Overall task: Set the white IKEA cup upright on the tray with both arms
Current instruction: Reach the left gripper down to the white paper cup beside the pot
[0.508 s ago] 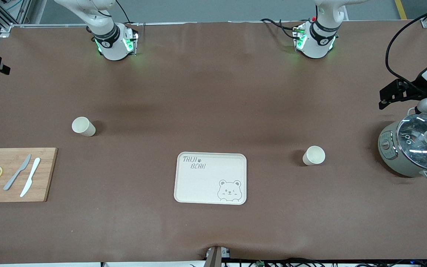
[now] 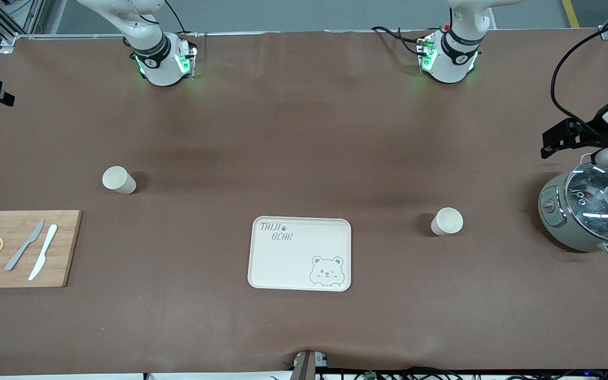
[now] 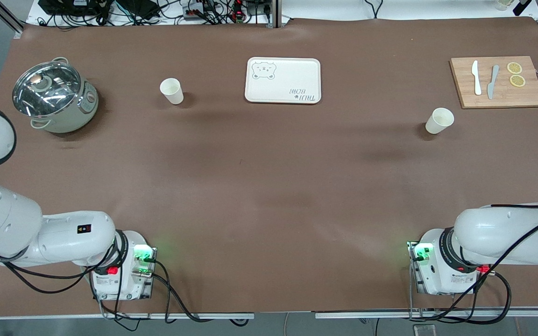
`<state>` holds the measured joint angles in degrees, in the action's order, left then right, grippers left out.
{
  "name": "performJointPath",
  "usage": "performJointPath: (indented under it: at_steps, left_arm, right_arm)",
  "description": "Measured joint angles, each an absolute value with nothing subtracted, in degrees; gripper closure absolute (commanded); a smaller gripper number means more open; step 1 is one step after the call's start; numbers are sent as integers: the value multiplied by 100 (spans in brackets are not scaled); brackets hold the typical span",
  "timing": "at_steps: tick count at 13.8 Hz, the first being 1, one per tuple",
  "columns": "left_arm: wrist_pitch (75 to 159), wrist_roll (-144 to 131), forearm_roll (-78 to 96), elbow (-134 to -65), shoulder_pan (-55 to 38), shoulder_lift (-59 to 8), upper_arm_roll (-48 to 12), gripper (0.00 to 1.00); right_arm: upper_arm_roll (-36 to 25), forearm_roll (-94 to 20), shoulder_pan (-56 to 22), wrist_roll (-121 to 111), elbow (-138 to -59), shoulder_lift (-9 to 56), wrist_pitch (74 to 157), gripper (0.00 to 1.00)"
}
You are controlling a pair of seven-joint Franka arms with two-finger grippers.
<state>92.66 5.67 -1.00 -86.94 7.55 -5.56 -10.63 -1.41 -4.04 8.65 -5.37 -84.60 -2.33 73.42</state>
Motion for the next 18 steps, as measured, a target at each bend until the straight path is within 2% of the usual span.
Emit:
performJointPath:
  at_steps: [3,5,9,16,17,18]
  left_arm:
    - [9757,550,-100,-8787,709,-936,-1100,0]
    - [10250,346,-88,-9091,679,-1090,-1200,0]
    - [11573,-493,-87,-10122,629,-1160,-1600,0]
    - [14517,-268,-91,-12305,785,-1220,-1608,1]
    - [14764,-116,-91,-12488,879,-1307,-1604,22]
    - [14889,28,-91,-12573,976,-1415,-1599,29]
  right_arm:
    - [-141,-423,865,-537,-8461,-233,7342,0]
    - [-143,-478,874,-537,-8463,-209,7342,0]
    - [-137,-545,900,-597,-8463,-18,7340,0]
    - [-142,-273,991,-976,-8473,231,7294,0]
    - [-146,-257,1062,-1025,-8492,271,7266,0]
    - [-148,-256,1138,-1066,-8530,305,7257,0]
